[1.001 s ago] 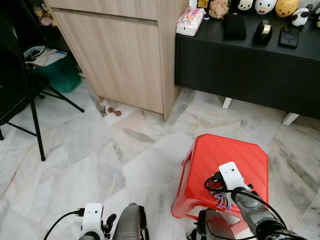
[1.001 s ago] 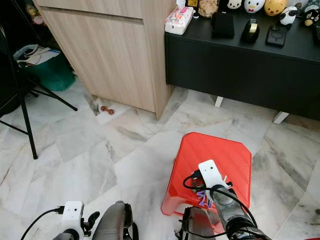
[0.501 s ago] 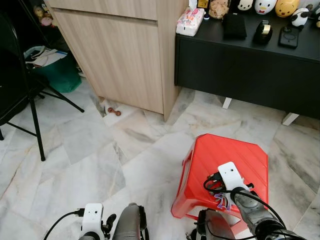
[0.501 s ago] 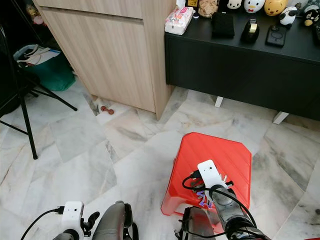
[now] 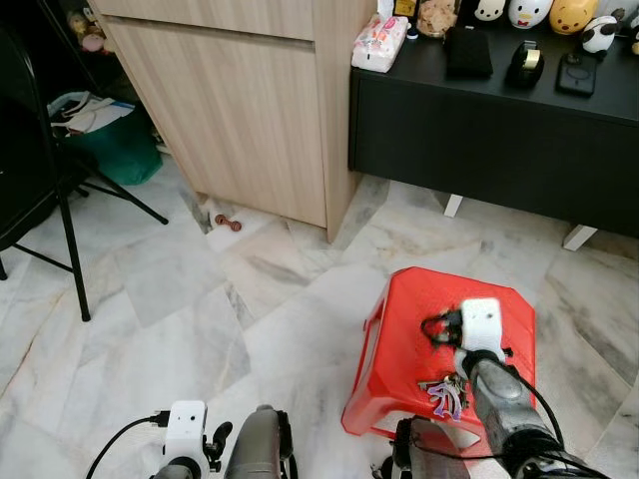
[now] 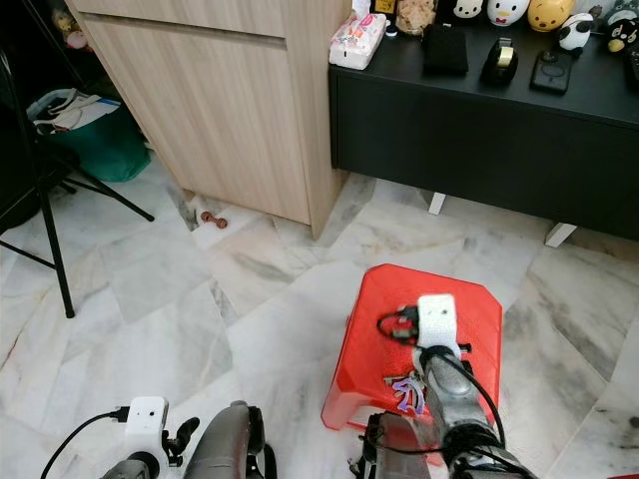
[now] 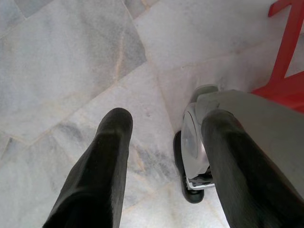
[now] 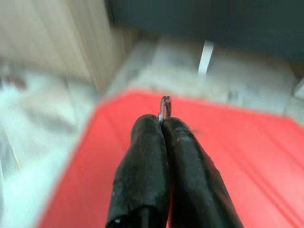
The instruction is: Hang keys on a hook
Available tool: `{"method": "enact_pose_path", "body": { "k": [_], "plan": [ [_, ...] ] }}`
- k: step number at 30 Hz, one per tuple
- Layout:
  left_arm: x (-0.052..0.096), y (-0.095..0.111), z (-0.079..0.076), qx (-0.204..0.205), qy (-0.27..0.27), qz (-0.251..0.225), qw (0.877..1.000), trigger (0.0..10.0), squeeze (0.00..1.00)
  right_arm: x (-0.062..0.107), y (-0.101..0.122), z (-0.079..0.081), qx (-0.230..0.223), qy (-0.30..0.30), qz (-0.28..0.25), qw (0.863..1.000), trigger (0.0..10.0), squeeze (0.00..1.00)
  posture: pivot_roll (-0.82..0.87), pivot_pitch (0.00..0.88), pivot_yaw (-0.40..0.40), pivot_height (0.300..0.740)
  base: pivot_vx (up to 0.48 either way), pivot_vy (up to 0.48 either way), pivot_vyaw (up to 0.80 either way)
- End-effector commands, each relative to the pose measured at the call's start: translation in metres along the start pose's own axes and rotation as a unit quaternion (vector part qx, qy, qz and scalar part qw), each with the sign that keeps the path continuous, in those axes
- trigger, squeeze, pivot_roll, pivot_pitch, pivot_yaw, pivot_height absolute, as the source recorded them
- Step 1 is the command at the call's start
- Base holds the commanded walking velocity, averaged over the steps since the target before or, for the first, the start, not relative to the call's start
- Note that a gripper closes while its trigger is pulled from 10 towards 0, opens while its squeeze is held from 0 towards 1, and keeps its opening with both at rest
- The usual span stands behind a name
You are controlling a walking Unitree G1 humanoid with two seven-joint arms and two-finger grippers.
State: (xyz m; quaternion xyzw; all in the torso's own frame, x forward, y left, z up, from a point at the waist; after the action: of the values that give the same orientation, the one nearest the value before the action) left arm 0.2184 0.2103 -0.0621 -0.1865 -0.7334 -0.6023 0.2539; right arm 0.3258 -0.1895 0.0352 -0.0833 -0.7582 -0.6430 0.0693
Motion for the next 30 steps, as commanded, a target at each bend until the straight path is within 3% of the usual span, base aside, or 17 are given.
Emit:
{"method": "enact_pose_path", "body": {
  "k": [1,2,3,4,9,12,16,21,30],
  "plan": [
    [0.005,-0.013,0.006,0.008,0.013,0.025,1.000,10.0,0.00,0.005,-0.003,-0.001,-0.023,-0.009,-0.011,1.000,0.0,0.00,0.14,0.180,0.038,0.639,0.000,0.000,0.00],
    [0.005,-0.013,0.005,0.008,0.013,0.026,1.000,10.0,0.00,0.007,0.001,0.003,-0.066,-0.015,-0.036,0.997,0.2,0.00,0.13,0.169,0.037,0.639,0.000,0.000,0.00],
    [0.005,-0.013,0.005,0.008,0.012,0.026,1.000,10.0,0.00,0.009,0.003,0.006,-0.078,-0.012,-0.053,0.995,3.3,0.00,0.13,0.166,0.038,0.639,0.000,0.000,0.00],
    [0.004,-0.013,0.004,0.008,0.011,0.027,1.000,10.0,0.00,0.016,0.008,0.013,-0.069,-0.003,-0.085,0.994,10.0,0.00,0.13,0.165,0.038,0.639,0.000,0.000,0.00],
    [0.003,-0.012,0.002,0.007,0.009,0.027,1.000,10.0,0.00,0.029,0.013,0.016,-0.059,-0.026,-0.124,0.990,10.0,0.00,0.11,0.145,0.038,0.639,0.000,0.000,0.00],
    [0.003,-0.012,0.001,0.007,0.009,0.027,1.000,10.0,0.00,0.034,0.014,0.013,-0.078,-0.049,-0.132,0.987,10.0,0.00,0.11,0.136,0.036,0.639,0.000,0.000,0.00],
    [0.002,-0.011,-0.001,0.012,0.008,0.027,1.000,10.0,0.00,0.034,0.009,0.003,-0.087,-0.072,-0.121,0.986,10.0,0.00,0.11,0.111,0.027,0.639,0.000,0.000,0.00],
    [0.001,-0.013,-0.007,0.034,-0.004,0.028,0.999,10.0,0.00,0.033,0.008,0.007,-0.066,-0.048,-0.103,0.991,10.0,0.00,0.11,0.092,0.019,0.639,0.000,0.000,0.00],
    [0.001,-0.015,-0.009,0.041,0.000,0.030,0.999,10.0,0.00,0.026,0.006,0.000,-0.087,-0.046,-0.080,0.992,10.0,0.00,0.10,0.053,-0.011,0.639,-0.306,0.000,0.00]
  ]
}}
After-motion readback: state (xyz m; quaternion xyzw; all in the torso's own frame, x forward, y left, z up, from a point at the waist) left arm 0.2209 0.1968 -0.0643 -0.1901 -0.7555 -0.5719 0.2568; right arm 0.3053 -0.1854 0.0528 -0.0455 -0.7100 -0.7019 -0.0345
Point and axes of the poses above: a point about 5 cm out from each wrist's last joint towards the gripper, its own x axis pointing back from the gripper into the wrist, its own y axis along the axis of the wrist's last joint, z = x × y, the point moved 1 cm from there along -x, pointing out of the wrist towards the gripper, and after that the axes turned 12 degrees about x, right-handed, at the moved point
